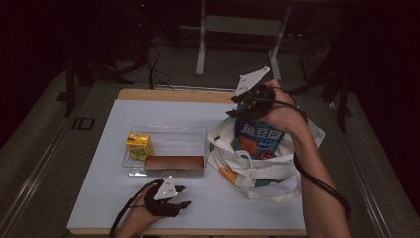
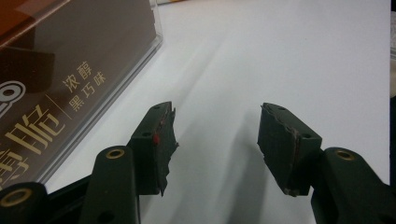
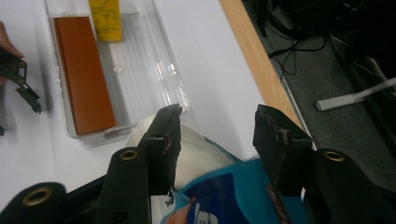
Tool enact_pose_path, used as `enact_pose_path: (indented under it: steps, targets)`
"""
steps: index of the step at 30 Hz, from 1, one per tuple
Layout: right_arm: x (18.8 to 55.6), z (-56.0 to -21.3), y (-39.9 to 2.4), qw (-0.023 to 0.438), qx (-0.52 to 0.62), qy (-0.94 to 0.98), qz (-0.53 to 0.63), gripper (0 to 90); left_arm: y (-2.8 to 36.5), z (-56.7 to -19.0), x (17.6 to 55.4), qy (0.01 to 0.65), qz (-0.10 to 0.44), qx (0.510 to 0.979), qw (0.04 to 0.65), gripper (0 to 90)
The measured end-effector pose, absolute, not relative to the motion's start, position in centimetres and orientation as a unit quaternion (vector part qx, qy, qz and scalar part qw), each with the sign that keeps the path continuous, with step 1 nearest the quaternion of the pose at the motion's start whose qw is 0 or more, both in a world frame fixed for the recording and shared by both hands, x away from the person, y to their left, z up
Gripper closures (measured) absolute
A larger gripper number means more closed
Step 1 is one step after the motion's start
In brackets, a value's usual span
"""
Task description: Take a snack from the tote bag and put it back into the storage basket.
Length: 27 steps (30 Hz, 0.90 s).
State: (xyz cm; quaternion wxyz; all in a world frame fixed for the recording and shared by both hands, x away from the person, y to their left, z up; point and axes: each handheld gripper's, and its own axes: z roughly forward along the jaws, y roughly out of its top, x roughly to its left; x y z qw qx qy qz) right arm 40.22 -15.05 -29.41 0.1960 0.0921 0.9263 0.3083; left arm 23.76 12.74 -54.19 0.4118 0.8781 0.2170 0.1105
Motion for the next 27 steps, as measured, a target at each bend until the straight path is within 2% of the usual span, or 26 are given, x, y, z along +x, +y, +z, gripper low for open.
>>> enact_pose_path:
  steps: [20,24,27]
  targets:
    - [40.7,-27.7,-20.2,0.227,0.13,0.913,0.314,49.4,12.7,-54.2,23.8,0.217,0.111,0.878,0.411,45.7]
    - [41.2,-28.3,-20.9,0.217,0.14,0.921,0.29,52.2,12.7,-54.2,23.8,0.216,0.111,0.879,0.411,45.7]
    - [41.5,-29.0,-21.6,0.206,0.143,0.927,0.28,58.3,12.7,-54.2,23.8,0.217,0.111,0.878,0.411,45.7]
